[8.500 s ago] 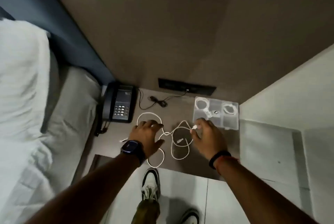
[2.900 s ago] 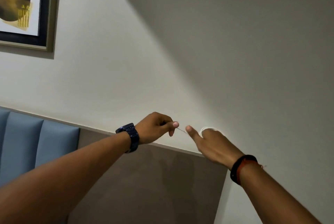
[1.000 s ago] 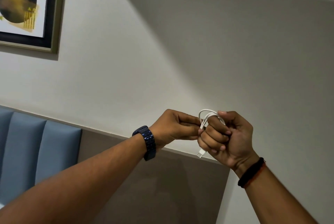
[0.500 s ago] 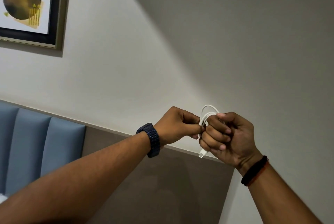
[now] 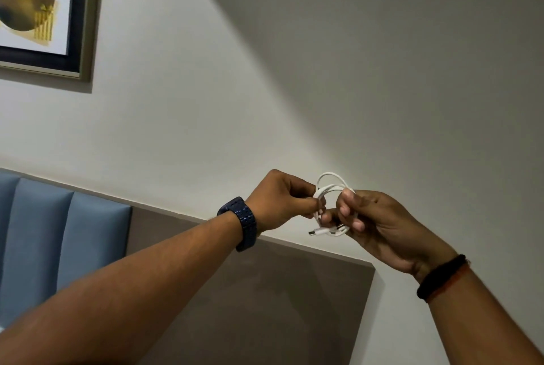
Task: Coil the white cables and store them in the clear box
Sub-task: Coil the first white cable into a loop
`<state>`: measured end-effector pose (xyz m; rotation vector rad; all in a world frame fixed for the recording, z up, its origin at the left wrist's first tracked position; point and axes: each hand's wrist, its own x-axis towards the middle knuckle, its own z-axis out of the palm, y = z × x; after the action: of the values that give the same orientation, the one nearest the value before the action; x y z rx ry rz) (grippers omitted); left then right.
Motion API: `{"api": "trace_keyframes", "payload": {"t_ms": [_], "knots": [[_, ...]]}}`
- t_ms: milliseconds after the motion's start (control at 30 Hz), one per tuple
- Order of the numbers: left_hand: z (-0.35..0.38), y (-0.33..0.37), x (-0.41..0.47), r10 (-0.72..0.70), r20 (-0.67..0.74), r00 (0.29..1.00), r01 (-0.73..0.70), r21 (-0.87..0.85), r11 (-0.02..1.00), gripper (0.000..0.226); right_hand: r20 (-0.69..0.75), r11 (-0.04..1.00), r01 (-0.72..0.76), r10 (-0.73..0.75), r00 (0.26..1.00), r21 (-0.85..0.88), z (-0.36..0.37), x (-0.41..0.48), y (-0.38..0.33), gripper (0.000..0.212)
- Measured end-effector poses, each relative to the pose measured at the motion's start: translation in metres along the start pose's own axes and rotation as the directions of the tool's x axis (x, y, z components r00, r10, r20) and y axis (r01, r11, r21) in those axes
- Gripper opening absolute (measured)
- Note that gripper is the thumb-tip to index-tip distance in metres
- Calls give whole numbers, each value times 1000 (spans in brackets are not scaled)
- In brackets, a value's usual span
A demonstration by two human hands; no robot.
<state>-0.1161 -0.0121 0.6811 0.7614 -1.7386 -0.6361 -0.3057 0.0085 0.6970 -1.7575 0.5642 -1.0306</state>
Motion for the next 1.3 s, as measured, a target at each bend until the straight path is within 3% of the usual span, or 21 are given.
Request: {"api": "trace_keyframes", "payload": {"t_ms": [167, 400, 667, 933, 1033, 1100, 1200, 1300], "knots": [[-5, -6, -1, -41, -24, 999, 42, 20, 999, 13, -144, 978, -2, -29, 989, -210, 0, 0, 10, 29], [2, -12, -3, -113, -29, 993, 106, -182, 977, 23, -320, 940, -38, -77, 944, -339, 6, 6, 22, 20], [8, -24, -2, -174, -25, 984, 149, -405, 902, 37, -295, 873, -98, -55, 954, -478, 4, 12, 23, 21], [6, -34, -4, -213, 196, 957, 287, -545, 788, 29, -308, 800, -175, -13, 951, -574, -3, 13, 24, 26], [3, -30, -4, -266, 268, 926, 377, -596, 709, 16, -316, 749, -175, -48, 947, -639, -3, 13, 28, 25], [3, -28, -3, -287, 256, 923, 382, -531, 756, 10, -318, 737, -164, -73, 945, -655, -2, 16, 30, 24], [7, -30, 1, -263, 140, 955, 292, -259, 921, 34, -315, 713, -148, -108, 943, -686, 1, 19, 32, 20], [8, -29, 3, -236, 20, 971, 237, -115, 965, 35, -337, 702, -148, -138, 931, -696, 2, 21, 32, 19]]}}
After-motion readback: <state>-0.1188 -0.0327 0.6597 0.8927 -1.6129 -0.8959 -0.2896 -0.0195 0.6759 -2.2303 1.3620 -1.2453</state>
